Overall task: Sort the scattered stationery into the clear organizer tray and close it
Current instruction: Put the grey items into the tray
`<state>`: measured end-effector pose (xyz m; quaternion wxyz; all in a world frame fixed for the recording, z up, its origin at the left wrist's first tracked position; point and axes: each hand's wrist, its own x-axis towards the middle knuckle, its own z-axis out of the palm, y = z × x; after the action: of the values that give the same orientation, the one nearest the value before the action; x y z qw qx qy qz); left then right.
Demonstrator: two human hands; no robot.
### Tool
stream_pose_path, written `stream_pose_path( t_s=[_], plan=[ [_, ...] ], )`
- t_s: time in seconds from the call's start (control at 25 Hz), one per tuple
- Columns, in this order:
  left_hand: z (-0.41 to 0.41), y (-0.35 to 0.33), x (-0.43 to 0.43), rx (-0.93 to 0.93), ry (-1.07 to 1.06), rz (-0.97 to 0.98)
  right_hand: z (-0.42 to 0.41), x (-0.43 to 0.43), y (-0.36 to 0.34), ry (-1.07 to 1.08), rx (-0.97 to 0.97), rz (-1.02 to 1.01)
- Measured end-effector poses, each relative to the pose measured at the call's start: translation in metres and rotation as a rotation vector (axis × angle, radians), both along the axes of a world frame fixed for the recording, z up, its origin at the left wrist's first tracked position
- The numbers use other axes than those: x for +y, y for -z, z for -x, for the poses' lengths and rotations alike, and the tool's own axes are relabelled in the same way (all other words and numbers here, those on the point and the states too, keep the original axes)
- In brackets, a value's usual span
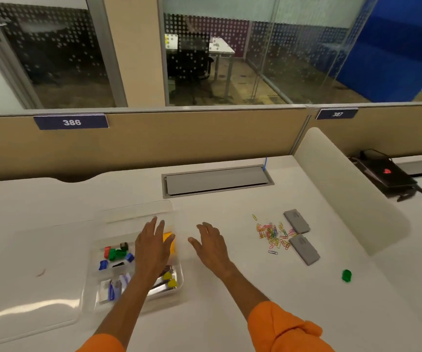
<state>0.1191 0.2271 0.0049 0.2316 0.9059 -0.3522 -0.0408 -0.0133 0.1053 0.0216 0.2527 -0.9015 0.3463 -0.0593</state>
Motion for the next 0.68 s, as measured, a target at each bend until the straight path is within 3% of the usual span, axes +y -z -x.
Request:
stream_pose_path(
  t_s=[0.68],
  plan=[
    [0.146, 0.006, -0.157, 0.262, 0.310, 0.030, 0.174, -0.136, 0.022, 0.361, 0.047, -0.059]
  ],
)
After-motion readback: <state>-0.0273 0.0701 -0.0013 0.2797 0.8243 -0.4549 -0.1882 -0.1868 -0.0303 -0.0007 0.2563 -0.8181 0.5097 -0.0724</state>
